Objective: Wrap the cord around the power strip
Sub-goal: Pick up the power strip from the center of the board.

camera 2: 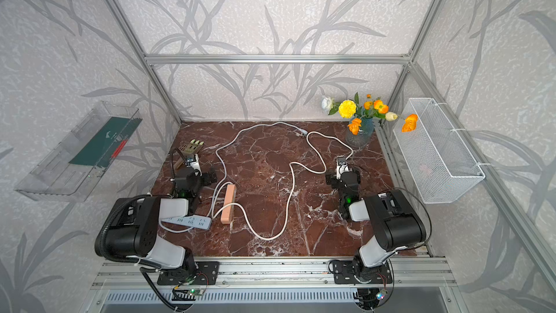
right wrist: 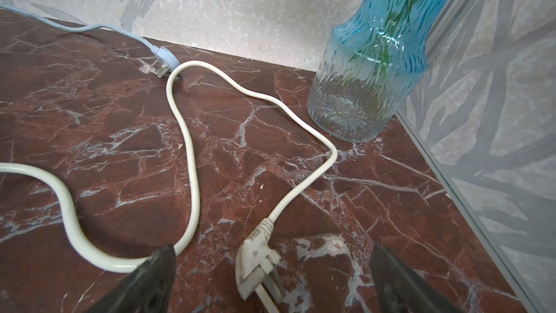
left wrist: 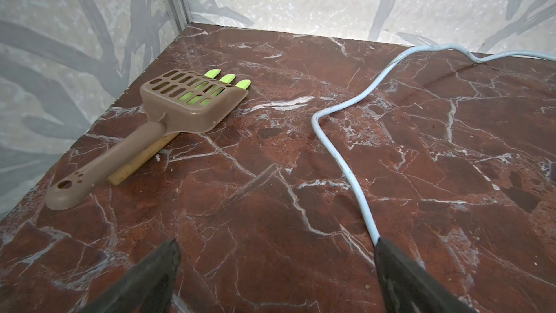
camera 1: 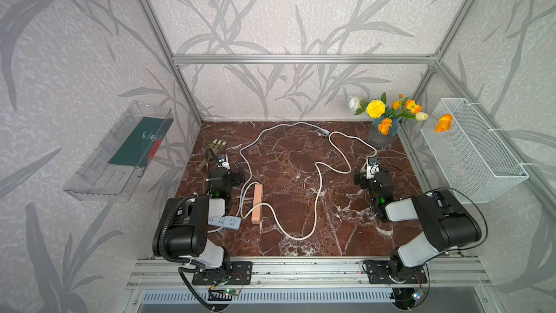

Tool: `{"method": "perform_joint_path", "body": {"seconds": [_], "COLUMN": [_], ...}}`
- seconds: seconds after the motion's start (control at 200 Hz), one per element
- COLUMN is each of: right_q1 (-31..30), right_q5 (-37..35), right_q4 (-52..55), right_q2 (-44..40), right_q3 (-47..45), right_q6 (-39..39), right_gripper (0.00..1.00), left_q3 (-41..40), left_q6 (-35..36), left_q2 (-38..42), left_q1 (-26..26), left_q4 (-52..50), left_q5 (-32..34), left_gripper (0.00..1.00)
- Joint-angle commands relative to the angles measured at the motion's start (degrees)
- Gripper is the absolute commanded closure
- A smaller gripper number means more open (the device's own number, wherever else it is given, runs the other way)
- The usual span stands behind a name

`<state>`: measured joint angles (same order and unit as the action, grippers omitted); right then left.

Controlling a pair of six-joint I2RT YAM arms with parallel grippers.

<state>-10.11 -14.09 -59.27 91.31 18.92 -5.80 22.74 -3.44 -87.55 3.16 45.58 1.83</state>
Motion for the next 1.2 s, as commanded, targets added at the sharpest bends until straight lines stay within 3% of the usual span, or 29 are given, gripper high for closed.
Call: {"method": "perform_joint_path", "body": {"seconds": [0.0,0.715,0.865,0.98,1.1,1.145,1.195], "right_q1": [0.0,0.31,-3.38,-9.61,-15.05,-15.97,-15.89], "right_q5": [-0.68,-0.74,-8.34,-13.85,-22.8,-20.67,-13.28], "right_q4": [-1.03,-0.53,-3.93,9.66,35.88,47.95,58.84], "right_q2": [0.32,0.27,-5.08,-13.42,-22.01,-24.97,-27.74], "right_q3": [1.08,1.33,-1.97,2.04,10.52,14.12,16.97], "right_q6": [0.53,0.84,-2.24,-6.73,4.49,9.51,15.64], "right_gripper": [0.01,0.01,0.01,0.01,0.01,0.01,0.01], "left_q3": [0.82,0.75,2.21,2.55,4.06,5.27,7.8], "left_q6": [0.81,0.76,1.27,-2.39,-6.73,-9.25,-13.63], "left_q2": [0.36,0.4,6.44,13.28,18.1,19.12,20.04], "left_q1": [0.57,0.7,-1.6,-2.75,-3.84,-4.03,-3.99], "left_q4": [0.32,0.39,-7.29,-15.44,-22.69,-25.03,-29.31], "left_q5": [-1.82,-1.96,3.38,9.62,13.85,14.5,15.21], "left_gripper": [0.0,0.01,0.0,0.0,0.0,0.01,0.0]}}
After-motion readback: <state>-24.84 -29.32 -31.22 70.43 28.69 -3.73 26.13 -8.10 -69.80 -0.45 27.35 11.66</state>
